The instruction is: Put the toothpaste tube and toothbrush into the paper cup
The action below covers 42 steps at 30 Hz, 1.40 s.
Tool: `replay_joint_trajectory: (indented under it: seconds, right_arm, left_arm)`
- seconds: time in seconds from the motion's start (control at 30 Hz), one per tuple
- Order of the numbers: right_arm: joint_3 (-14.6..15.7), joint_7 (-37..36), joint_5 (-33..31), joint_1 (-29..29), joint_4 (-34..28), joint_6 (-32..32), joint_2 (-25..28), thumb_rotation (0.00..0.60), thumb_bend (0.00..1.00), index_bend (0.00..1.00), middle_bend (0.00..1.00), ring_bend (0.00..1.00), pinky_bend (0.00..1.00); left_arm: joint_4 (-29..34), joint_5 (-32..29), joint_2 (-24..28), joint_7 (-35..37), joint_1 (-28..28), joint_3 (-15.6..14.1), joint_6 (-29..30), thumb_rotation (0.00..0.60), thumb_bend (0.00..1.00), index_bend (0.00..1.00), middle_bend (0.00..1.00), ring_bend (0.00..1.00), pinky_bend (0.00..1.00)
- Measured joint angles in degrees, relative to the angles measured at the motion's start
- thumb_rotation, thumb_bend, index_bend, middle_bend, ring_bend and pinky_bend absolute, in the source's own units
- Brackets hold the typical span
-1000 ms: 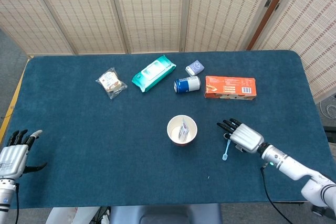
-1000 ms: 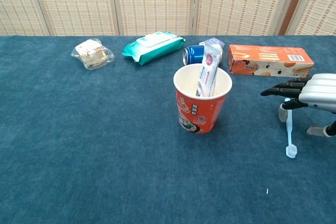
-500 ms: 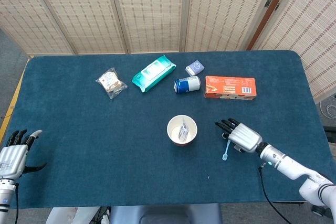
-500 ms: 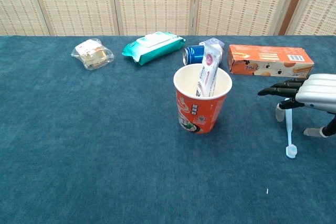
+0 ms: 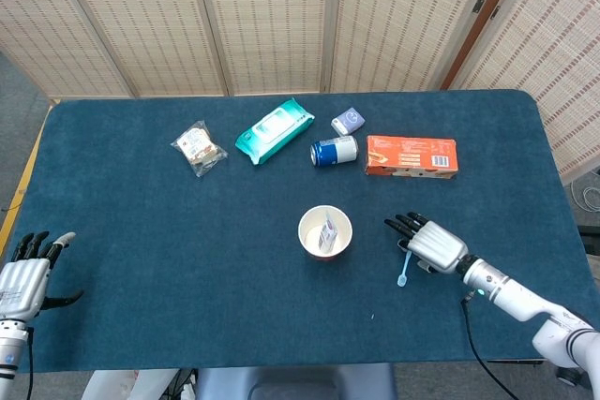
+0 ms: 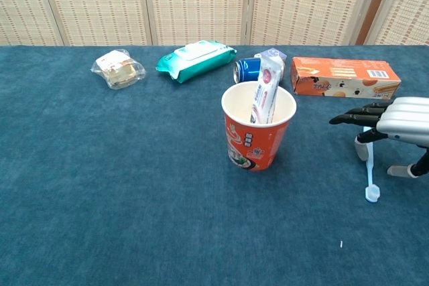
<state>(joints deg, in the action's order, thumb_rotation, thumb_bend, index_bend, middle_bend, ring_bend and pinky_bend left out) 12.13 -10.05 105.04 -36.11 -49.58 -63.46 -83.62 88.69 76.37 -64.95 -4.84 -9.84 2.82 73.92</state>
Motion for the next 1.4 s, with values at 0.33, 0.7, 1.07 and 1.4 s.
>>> replay_joint_trajectory:
  seconds: [0.33,0.7,1.07,1.4]
  right_arm:
    - [-0.03,-0.37,-0.21,-0.16,0.82,0.06,-0.82,0.6,0.23,0.45,0.0,0.0,0.14]
    - [0.26,-0.89,-0.06,-0.47,2.05,0.32,-2.0,0.6,0.23,0.47,0.0,0.0,0.14]
    - [0.29,-1.27,-0.18,-0.66,3.07,0.31,-3.01,0.6,0.24,0.52,0.0,0.0,0.14]
    - [0.16,-1.29,-0.44,-0.92,3.34,0.44,-3.49,0.6,0.26,0.55,0.0,0.0,0.14]
  left_arm:
    - [0.07,0.04,0.04,0.06,0.01,-0.02,0.02,0.6,0.0,0.15,0.27,0.09,0.0]
    - [0.16,0.03,0.18,0.23,0.03,-0.04,-0.03,0.6,0.0,0.15,0.27,0.09,0.0]
    - [0.29,0.04,0.28,0.24,0.03,-0.06,-0.05,0.6,0.0,0.15,0.27,0.09,0.0]
    - [0.34,0.05,0.37,0.4,0.03,-0.08,-0.1,0.6,0.0,0.15,0.27,0.09,0.0]
